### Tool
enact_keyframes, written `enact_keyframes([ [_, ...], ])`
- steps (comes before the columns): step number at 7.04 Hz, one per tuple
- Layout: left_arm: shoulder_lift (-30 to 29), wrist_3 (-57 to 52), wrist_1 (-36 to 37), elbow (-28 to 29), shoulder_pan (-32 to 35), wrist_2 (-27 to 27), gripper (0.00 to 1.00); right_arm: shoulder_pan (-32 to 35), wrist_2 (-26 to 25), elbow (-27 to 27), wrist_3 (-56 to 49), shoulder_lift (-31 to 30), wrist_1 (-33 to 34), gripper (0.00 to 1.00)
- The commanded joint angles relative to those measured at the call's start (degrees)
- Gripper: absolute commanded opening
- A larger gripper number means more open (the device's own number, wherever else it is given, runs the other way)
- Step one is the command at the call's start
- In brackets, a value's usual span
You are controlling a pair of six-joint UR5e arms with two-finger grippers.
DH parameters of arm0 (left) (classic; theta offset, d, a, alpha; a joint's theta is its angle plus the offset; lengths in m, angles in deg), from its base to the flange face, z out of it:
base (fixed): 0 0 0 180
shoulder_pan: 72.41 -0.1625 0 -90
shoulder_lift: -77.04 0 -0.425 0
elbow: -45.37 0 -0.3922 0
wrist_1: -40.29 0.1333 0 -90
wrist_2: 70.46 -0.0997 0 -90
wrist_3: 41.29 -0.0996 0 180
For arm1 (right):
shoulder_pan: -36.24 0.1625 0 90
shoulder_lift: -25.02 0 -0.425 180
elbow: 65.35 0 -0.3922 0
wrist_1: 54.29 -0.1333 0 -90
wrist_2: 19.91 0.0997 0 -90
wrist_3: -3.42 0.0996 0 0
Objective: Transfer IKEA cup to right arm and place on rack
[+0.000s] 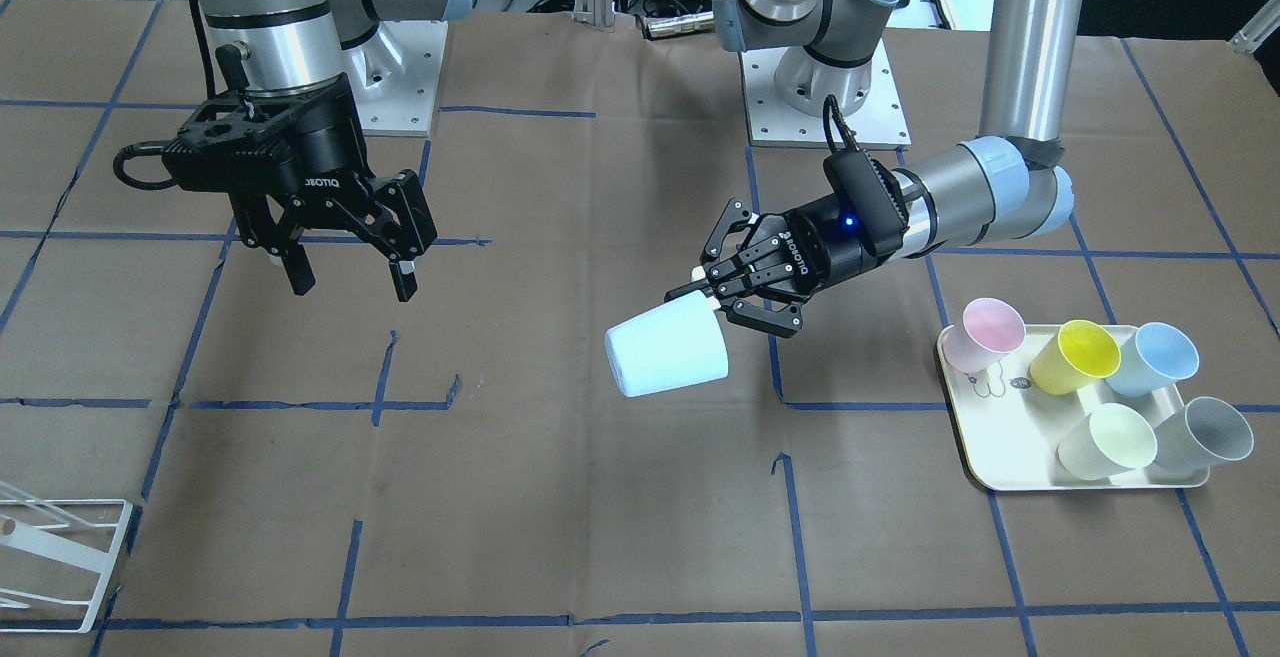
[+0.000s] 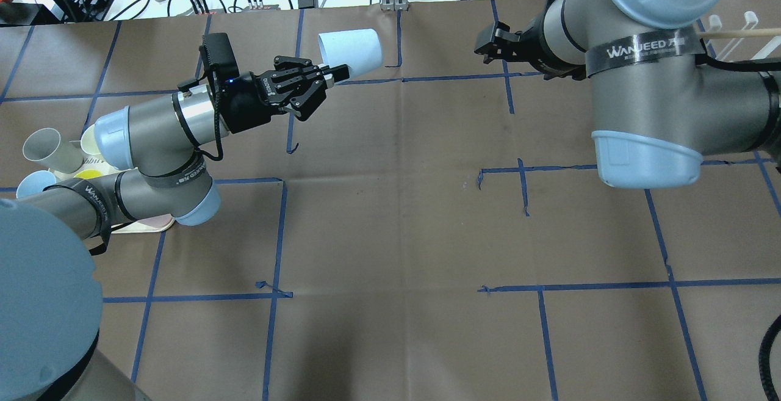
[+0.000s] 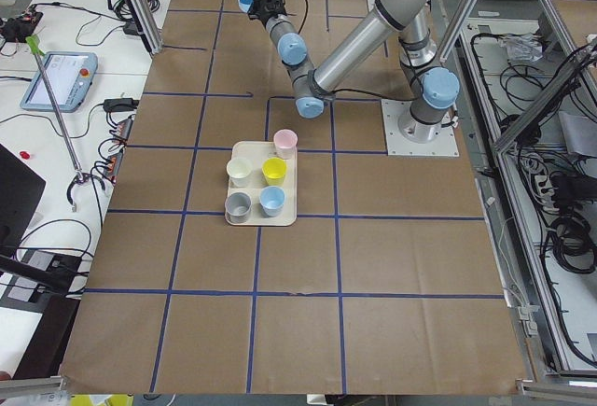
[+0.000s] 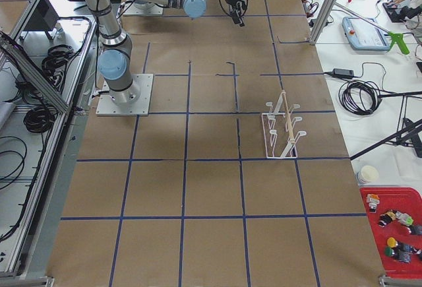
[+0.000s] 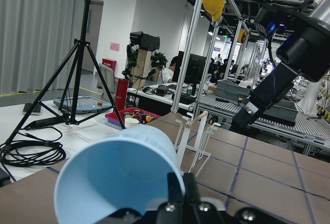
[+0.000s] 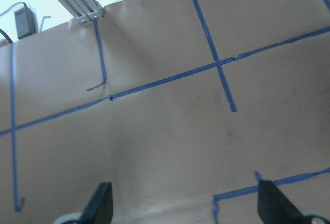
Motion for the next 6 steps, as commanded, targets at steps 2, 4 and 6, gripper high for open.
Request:
enact_keyframes([
  [2, -0.37, 0.93, 0.81, 0.04, 4.24, -5.71, 0.00, 0.08, 11.27, -4.59, 25.26, 0.93, 19.05, 0.99],
  [4, -0.28, 0.85, 0.99, -0.05, 4.15, -3.87, 0.00, 0.08, 15.38, -5.21, 33.61, 4.00, 29.63, 0.99],
  [6, -0.28, 0.93, 1.08, -0.14, 4.15, -3.34, 0.00, 0.08, 15.49, -9.23, 51.48, 8.99, 47.49, 0.99],
])
